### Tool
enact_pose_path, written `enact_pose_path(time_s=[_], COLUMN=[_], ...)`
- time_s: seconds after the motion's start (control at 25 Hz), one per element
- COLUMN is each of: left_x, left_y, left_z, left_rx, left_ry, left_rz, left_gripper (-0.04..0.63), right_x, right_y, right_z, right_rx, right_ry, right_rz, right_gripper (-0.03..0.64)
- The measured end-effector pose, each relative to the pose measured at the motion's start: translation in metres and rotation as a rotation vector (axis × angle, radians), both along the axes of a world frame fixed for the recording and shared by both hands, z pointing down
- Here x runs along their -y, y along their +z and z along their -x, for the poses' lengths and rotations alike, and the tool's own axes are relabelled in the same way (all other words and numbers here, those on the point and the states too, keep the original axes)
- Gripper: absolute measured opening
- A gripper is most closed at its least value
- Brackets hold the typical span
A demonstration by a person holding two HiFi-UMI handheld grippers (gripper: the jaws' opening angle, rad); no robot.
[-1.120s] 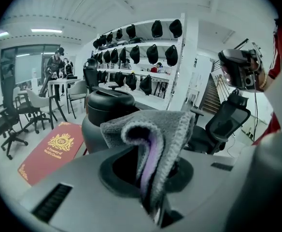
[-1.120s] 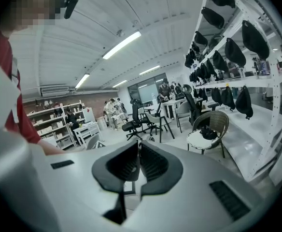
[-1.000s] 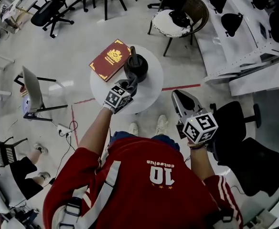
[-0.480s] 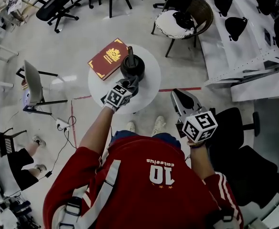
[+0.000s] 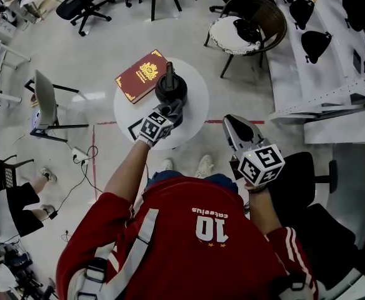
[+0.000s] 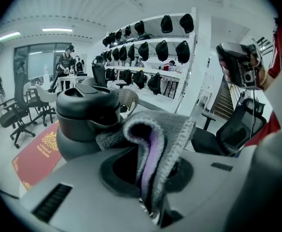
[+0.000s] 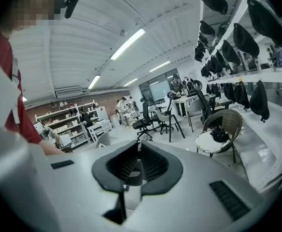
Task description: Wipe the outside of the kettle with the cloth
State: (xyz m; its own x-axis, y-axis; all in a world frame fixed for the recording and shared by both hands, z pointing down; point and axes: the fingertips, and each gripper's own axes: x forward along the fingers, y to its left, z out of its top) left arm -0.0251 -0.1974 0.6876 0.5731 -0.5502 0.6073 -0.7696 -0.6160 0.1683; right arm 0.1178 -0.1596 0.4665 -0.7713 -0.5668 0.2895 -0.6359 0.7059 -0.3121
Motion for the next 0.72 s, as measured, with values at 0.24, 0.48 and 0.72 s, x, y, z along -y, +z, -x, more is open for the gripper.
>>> enact_pose_path(time_s=[0.24, 0.48, 0.72], left_x=[0.006, 0.017, 0.029], left_y=[0.003, -0.001, 0.001], left_z=[-0.012, -0.024, -0.038], left_rx=[-0.031, -0.036, -0.032], left_ry=[-0.047, -0.073, -0.079], left_rz=[0.013, 0.004, 0.011], left_gripper=[0.048, 0.048, 0.048], right_x=[0.014, 0.027, 0.037], right_y=[0.007, 0.010, 0.013], right_z=[-0.013, -0.022, -0.032], right_rx=[-0.008, -0.003, -0.002], right_ry=[-0.035, -0.068, -0.091], right_rz=[-0.004, -0.009, -0.009], right_gripper=[0.034, 0.034, 0.034])
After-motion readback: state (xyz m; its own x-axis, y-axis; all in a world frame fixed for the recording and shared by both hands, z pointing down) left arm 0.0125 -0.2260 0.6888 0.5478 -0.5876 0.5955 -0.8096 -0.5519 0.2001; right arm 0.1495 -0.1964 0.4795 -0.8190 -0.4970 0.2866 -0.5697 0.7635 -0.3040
